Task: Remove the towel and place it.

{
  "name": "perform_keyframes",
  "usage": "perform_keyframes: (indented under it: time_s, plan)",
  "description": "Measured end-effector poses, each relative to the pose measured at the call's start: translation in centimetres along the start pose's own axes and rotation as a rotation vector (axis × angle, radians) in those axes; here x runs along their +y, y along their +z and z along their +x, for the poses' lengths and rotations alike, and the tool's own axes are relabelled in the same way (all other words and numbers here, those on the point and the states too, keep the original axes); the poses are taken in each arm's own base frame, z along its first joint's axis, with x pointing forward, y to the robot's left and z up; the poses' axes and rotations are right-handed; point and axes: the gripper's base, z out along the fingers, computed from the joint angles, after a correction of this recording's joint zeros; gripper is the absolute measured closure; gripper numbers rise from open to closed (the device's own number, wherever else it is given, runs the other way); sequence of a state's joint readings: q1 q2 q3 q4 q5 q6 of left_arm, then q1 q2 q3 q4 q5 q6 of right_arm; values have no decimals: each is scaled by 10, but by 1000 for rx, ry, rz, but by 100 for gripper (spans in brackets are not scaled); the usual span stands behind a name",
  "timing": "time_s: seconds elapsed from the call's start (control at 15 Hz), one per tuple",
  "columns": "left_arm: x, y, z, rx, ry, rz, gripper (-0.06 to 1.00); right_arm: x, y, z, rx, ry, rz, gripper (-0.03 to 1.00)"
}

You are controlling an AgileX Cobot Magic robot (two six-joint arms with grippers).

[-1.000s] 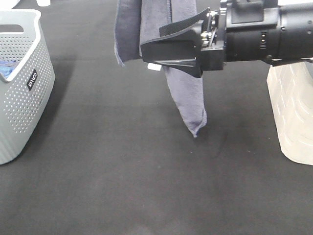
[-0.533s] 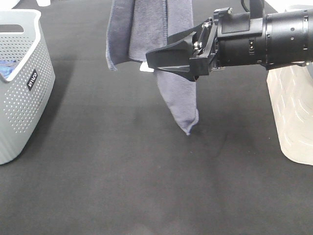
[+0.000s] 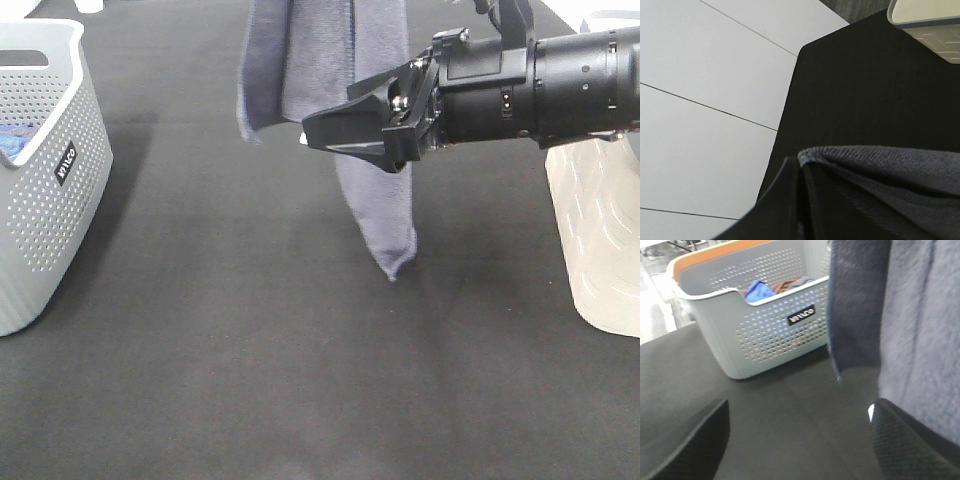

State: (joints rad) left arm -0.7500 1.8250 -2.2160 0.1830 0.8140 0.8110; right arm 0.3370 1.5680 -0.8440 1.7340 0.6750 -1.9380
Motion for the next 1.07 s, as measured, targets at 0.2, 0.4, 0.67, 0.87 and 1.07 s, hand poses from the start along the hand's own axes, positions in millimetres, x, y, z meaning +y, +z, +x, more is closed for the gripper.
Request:
perform_keyframes:
  time_s: [0.2,0.4,0.67,0.87,1.07]
  plan:
    - [0,0,0,-4,-6,5,94,-7,0,-3,13,-11,67,26]
    - [-1,0,0,-3,-6,6,94,-10,0,-2,27,-11,106,26]
    - [-1,0,-1,-7,-10,9,94,-13,-1,0,42,-32,139,27]
    - [-1,0,-1,-8,-12,10,94,-16,1,-6,31,-65,142,27]
    - [-1,0,-1,-9,-13,11,94,-21,9,-7,27,-59,116,27]
